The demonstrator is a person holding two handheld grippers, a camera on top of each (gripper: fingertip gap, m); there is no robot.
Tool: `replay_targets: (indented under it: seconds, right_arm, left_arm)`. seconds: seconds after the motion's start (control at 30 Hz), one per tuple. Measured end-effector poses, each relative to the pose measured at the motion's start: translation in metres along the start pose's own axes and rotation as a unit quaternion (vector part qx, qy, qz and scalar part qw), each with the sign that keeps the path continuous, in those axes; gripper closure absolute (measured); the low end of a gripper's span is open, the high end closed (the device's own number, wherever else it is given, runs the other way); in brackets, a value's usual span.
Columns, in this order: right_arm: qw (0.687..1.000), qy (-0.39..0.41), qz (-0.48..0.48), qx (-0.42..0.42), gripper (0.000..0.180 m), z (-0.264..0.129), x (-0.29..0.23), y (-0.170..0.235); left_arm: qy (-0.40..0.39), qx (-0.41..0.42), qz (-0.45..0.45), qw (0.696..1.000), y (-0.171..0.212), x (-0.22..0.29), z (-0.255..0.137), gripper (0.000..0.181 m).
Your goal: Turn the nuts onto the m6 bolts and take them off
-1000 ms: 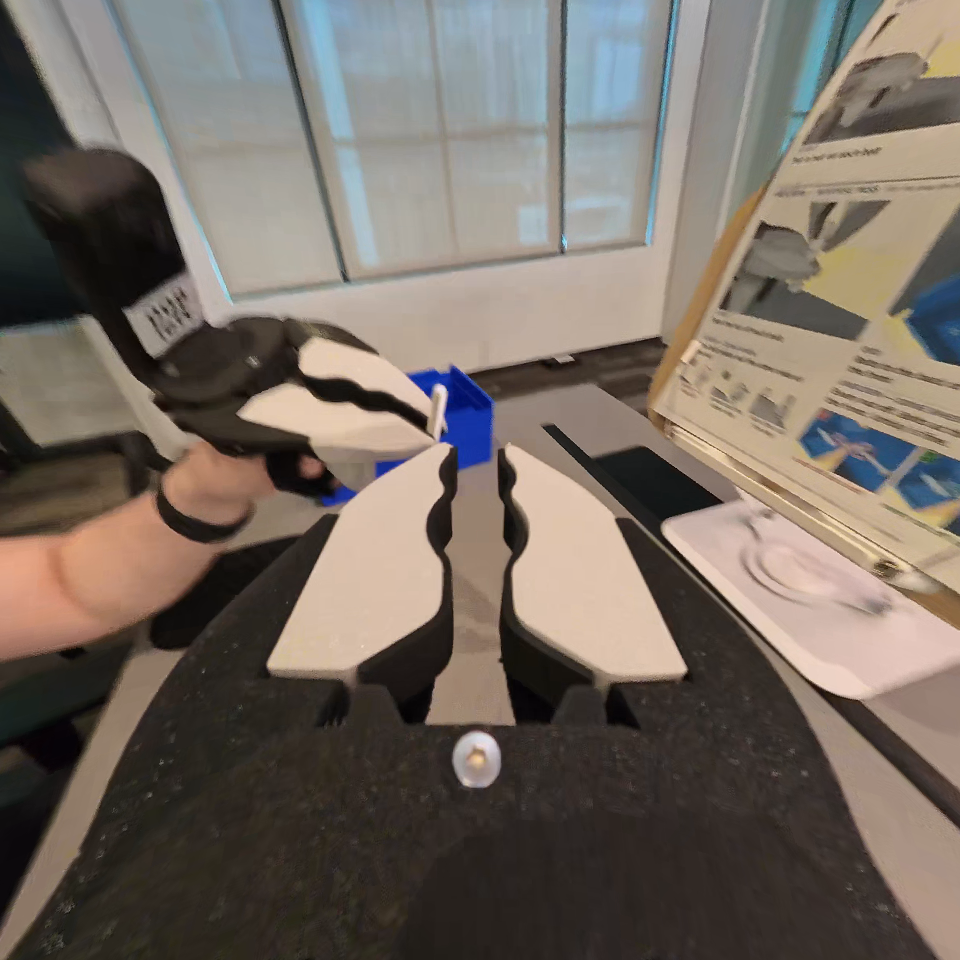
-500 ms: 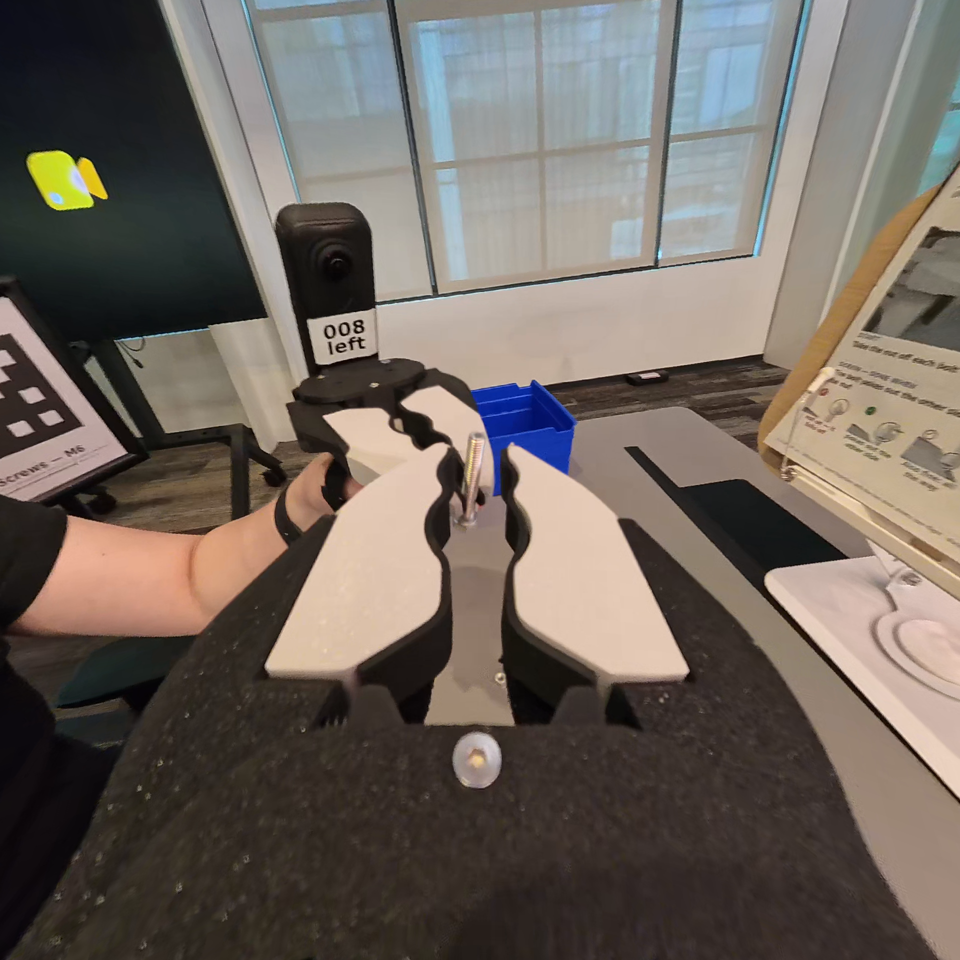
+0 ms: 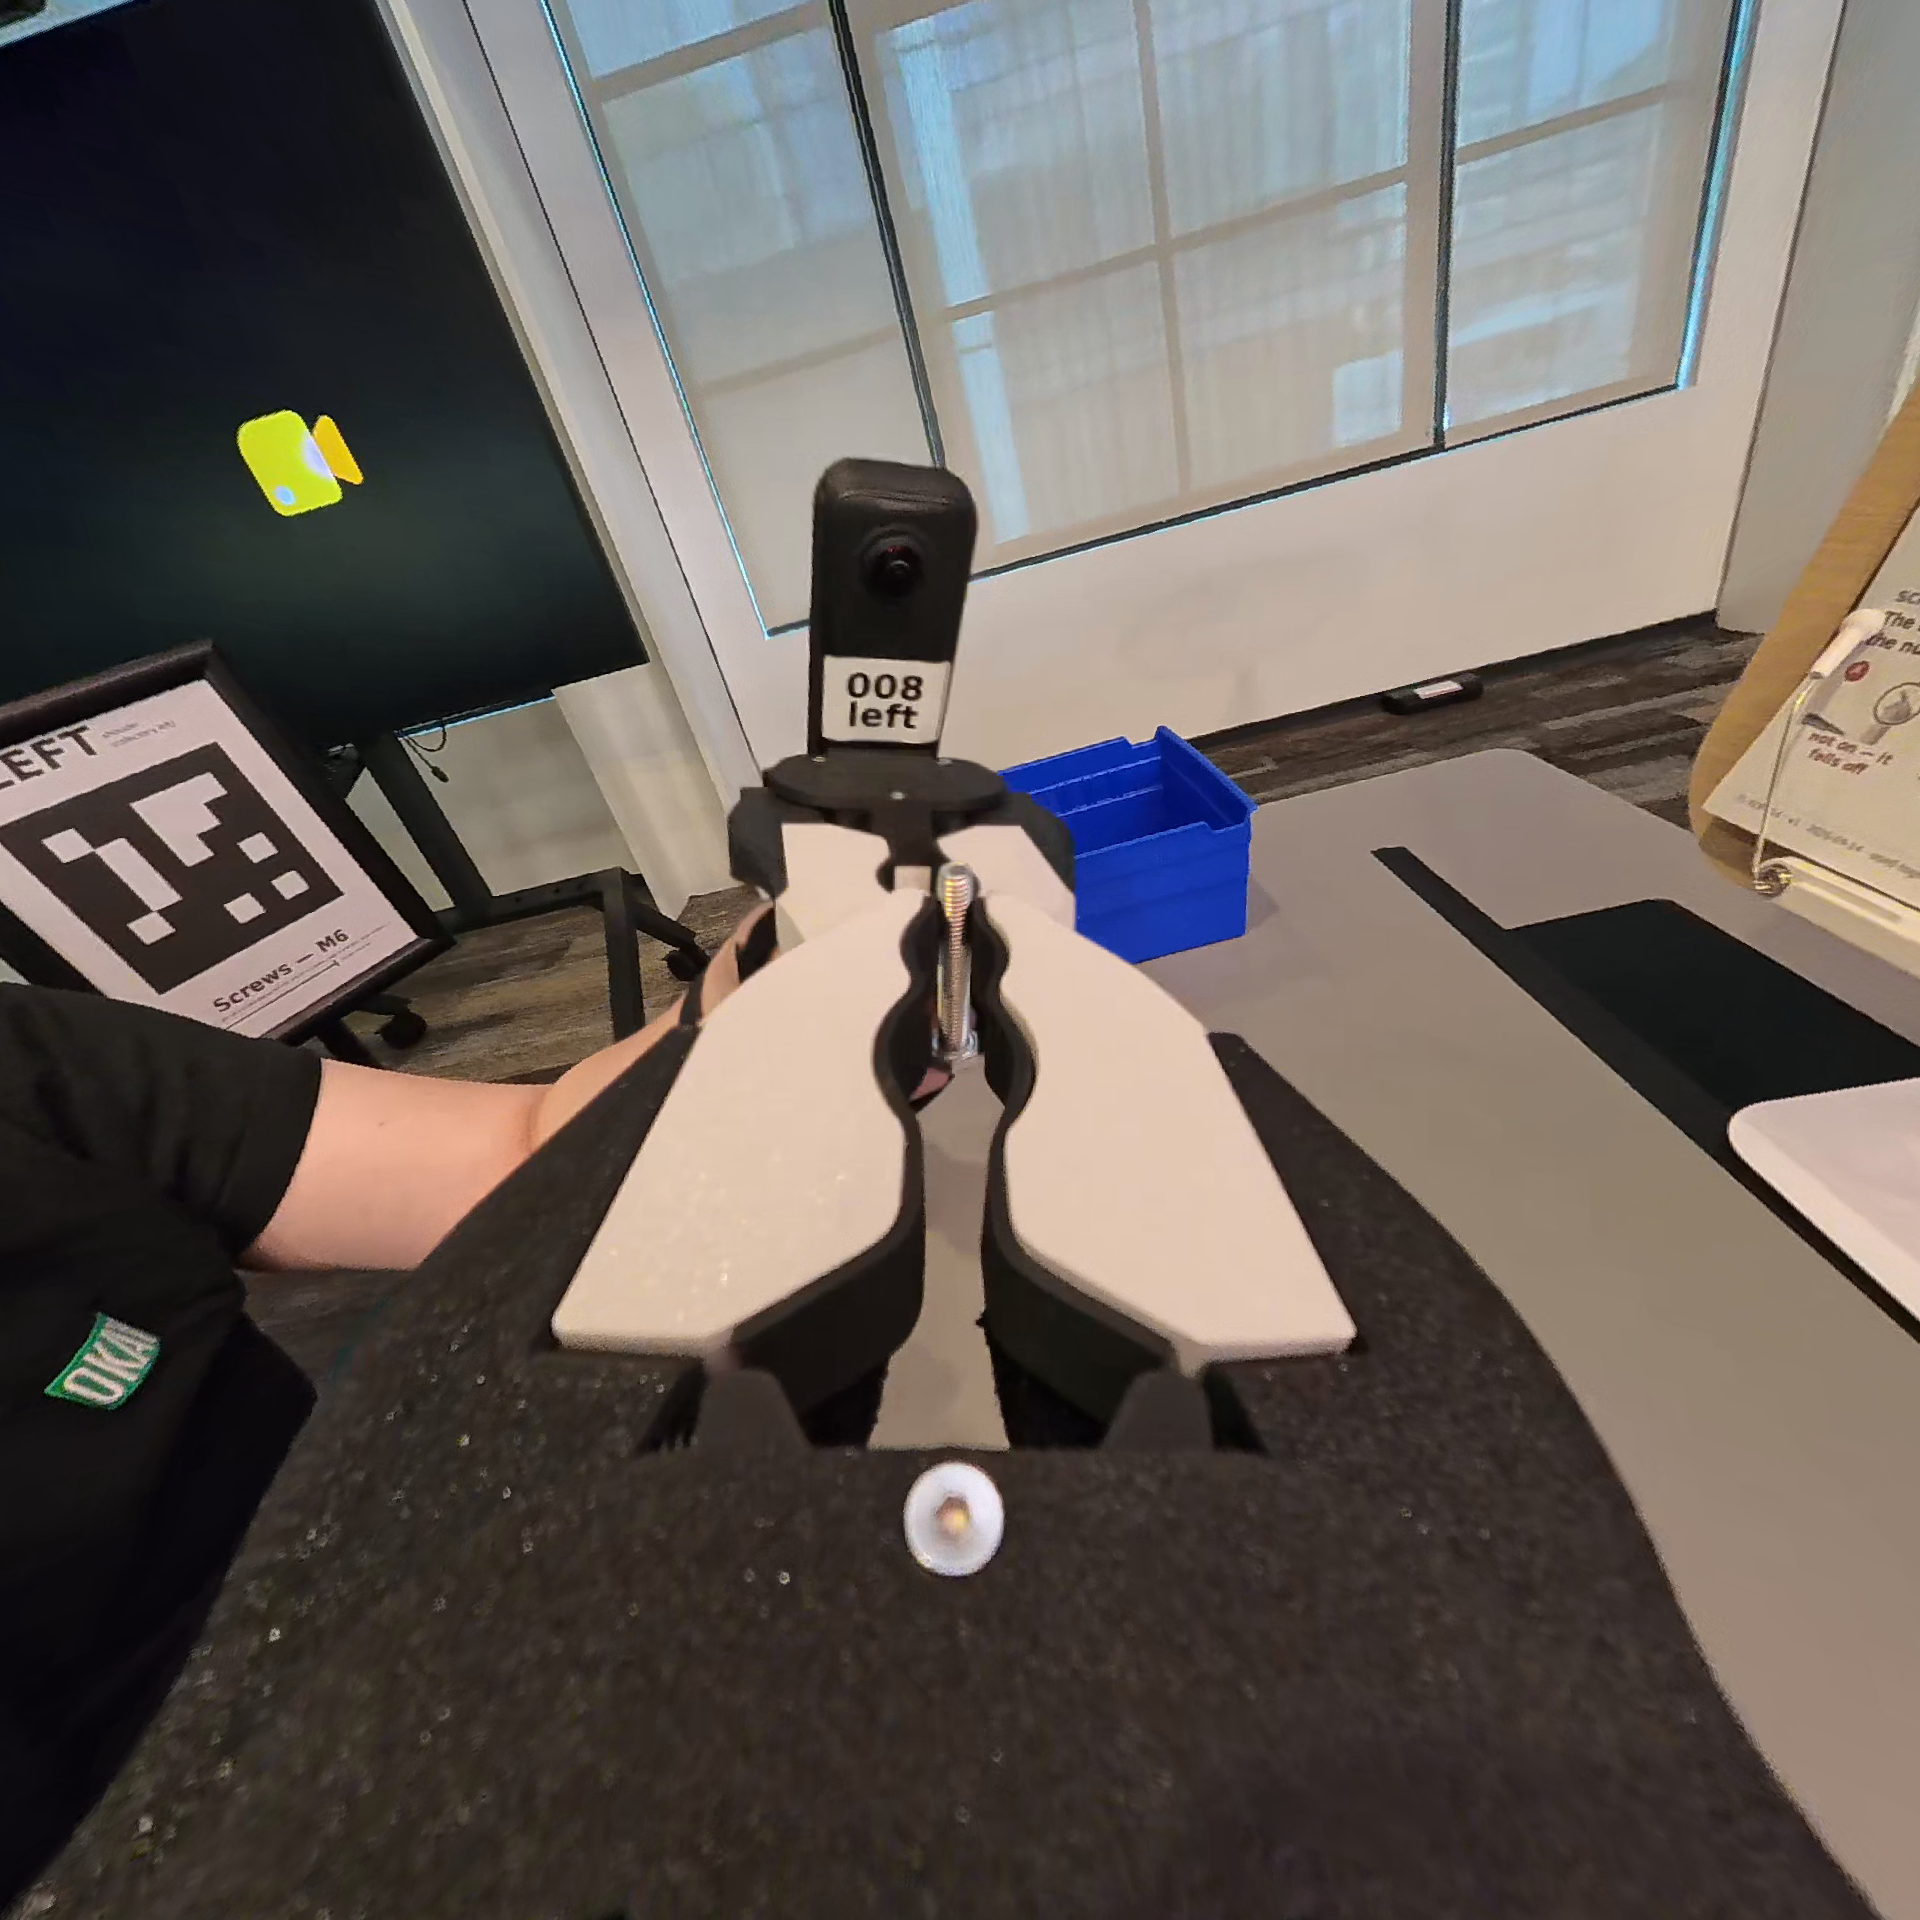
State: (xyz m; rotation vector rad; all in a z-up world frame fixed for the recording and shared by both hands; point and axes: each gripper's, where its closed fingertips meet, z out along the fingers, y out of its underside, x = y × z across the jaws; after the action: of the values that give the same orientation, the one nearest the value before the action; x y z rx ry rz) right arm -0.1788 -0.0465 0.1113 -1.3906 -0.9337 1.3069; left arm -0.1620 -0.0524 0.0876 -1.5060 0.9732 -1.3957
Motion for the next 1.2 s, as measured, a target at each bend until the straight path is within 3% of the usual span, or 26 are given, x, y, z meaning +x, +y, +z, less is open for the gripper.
replay_targets:
  seconds: [0.37,0.93,1.2]
  right_arm:
    - [0.999,-0.001,-0.009,-0.051,0.175,0.001,-0.002,0.014]
    - [0.998,-0.012,0.024,-0.062,0.175,0.001,0.005,0.024]
    - [0.998,-0.01,0.024,-0.063,0.175,0.001,0.006,0.024]
  left_arm:
    - [0.007,-0.033,0.006,0.999,0.012,0.002,0.005,0.173]
    - [0.02,-0.046,-0.04,0.998,0.021,-0.002,0.007,0.175]
    - [0.012,-0.042,-0.017,0.999,0.021,-0.003,0.008,0.176]
